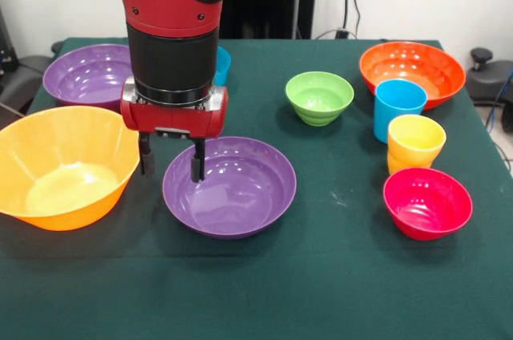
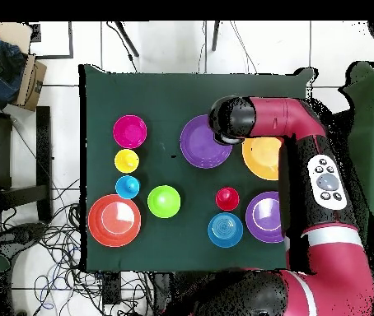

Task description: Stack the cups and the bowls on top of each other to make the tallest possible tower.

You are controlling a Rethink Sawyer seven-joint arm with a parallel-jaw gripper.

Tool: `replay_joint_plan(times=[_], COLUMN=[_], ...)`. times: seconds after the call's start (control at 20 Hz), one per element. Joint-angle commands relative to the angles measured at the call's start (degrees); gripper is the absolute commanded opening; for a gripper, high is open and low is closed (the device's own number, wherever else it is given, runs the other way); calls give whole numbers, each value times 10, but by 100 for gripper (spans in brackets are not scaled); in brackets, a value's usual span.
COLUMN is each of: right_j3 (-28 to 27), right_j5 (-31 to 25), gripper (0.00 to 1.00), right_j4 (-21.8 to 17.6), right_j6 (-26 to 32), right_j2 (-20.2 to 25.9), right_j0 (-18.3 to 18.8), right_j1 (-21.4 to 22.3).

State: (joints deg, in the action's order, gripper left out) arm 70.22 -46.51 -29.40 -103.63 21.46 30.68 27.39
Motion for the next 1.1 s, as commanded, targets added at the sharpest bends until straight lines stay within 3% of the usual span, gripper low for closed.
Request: replay_joint_plan(times=[0.05,0.25,0.7,1.1], right_j3=[27,15,21,17], right_j5=[-32,-45,-53,-60], gripper=[100,100,100,100], right_j4=[-33,-43,-15,-12], right_j6=[40,51,17,16], right_j2=[-20,-29,-43,-58], right_j0=[-29,-39,-57,-72], right_j1=[-1,1,11,15])
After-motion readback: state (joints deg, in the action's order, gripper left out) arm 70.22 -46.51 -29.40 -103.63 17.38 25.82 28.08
